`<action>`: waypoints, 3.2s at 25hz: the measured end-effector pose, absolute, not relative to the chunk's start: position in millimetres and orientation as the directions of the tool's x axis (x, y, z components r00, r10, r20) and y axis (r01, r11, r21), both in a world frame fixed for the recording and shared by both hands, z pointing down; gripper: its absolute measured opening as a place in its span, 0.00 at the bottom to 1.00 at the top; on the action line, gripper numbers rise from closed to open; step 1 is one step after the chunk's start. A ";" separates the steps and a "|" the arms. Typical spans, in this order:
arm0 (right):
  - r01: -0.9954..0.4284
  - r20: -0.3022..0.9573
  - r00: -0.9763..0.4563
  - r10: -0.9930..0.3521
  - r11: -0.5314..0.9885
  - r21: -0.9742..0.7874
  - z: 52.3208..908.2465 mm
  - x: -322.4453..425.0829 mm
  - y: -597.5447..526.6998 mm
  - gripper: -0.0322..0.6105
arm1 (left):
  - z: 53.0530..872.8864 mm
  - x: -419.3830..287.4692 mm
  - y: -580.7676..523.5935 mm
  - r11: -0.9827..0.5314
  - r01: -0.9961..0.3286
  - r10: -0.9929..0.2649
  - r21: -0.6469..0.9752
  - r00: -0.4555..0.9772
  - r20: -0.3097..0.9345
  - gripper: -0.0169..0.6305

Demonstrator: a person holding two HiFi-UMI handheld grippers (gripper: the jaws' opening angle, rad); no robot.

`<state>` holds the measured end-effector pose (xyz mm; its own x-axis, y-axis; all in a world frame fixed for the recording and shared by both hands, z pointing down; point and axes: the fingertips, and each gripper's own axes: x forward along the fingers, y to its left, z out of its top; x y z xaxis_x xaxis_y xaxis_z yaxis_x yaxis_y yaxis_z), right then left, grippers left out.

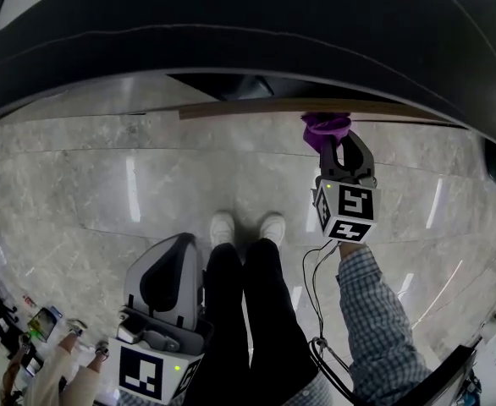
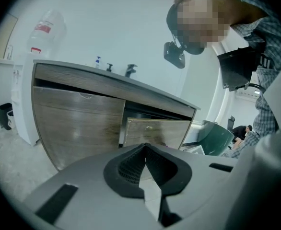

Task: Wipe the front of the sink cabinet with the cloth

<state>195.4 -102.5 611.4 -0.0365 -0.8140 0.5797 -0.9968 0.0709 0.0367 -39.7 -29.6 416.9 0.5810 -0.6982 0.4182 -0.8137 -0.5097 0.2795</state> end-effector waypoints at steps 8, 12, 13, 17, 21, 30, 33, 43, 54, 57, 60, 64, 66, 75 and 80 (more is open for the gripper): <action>-0.987 0.576 -0.133 -0.807 0.163 0.001 610.7 120.1 -112.3 0.17 | 419.5 -80.5 -24.9 -0.458 -0.845 -0.733 0.276 0.535 0.421 0.04; -0.977 0.569 -0.176 -0.803 0.212 -0.003 609.5 84.9 -116.6 0.17 | 417.3 -104.8 -26.9 -0.424 -0.862 -0.760 0.280 0.506 0.409 0.04; -0.974 0.568 -0.188 -0.801 0.227 -0.004 608.9 75.6 -117.7 0.16 | 417.3 -111.8 -26.5 -0.416 -0.867 -0.764 0.276 0.497 0.410 0.04; -0.965 0.565 -0.222 -0.795 0.263 -0.009 608.3 48.8 -120.3 0.16 | 418.9 -134.3 -20.5 -0.387 -0.884 -0.778 0.262 0.465 0.422 0.04; -0.955 0.564 -0.252 -0.787 0.296 -0.014 614.9 25.7 -123.3 0.17 | 427.1 -150.9 -16.5 -0.362 -0.894 -0.788 0.263 0.444 0.426 0.04; -0.933 0.556 -0.316 -0.769 0.357 -0.036 599.1 -8.1 -118.7 0.16 | 421.4 -169.7 -7.7 -0.334 -0.905 -0.802 0.264 0.420 0.424 0.04; -0.932 0.552 -0.322 -0.769 0.359 -0.044 581.8 -11.2 -113.0 0.17 | 407.2 -170.1 -8.4 -0.340 -0.903 -0.807 0.263 0.424 0.412 0.04; -0.945 0.524 -0.307 -0.794 0.319 -0.071 489.1 13.8 -92.7 0.17 | 338.3 -148.5 -10.3 -0.400 -0.886 -0.799 0.236 0.463 0.384 0.04; -0.970 0.464 -0.244 -0.852 0.224 -0.099 334.3 51.1 -59.0 0.17 | 231.5 -122.4 -1.0 -0.491 -0.847 -0.768 0.205 0.532 0.358 0.04; -0.976 0.446 -0.219 -0.868 0.196 -0.097 294.9 61.3 -49.0 0.17 | 201.3 -119.8 -2.0 -0.505 -0.841 -0.772 0.194 0.541 0.334 0.04; -0.980 0.433 -0.200 -0.879 0.177 -0.092 259.7 69.8 -35.1 0.17 | 172.3 -118.9 -1.5 -0.511 -0.838 -0.780 0.192 0.546 0.307 0.04; -0.985 0.410 -0.171 -0.896 0.145 -0.094 216.5 74.6 -18.6 0.17 | 137.3 -121.1 1.2 -0.541 -0.822 -0.777 0.177 0.569 0.269 0.04; -0.989 0.397 -0.147 -0.906 0.120 -0.091 197.7 77.0 -7.8 0.16 | 127.1 -120.3 6.6 -0.564 -0.807 -0.764 0.178 0.591 0.260 0.04; -0.996 0.366 -0.071 -0.928 0.048 -0.069 153.7 77.3 50.2 0.17 | 93.2 -114.7 31.2 -0.659 -0.738 -0.709 0.148 0.674 0.205 0.04; -0.997 0.340 -0.073 -0.938 0.056 -0.059 138.9 81.2 79.1 0.17 | 73.9 -112.0 50.8 -0.648 -0.749 -0.729 0.135 0.662 0.175 0.04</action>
<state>81.2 79.1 138.9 -0.0731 -0.9375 0.3401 -0.9967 0.0564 -0.0588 -112.0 50.8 73.9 0.6619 -0.7290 0.1747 -0.7495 -0.6482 0.1346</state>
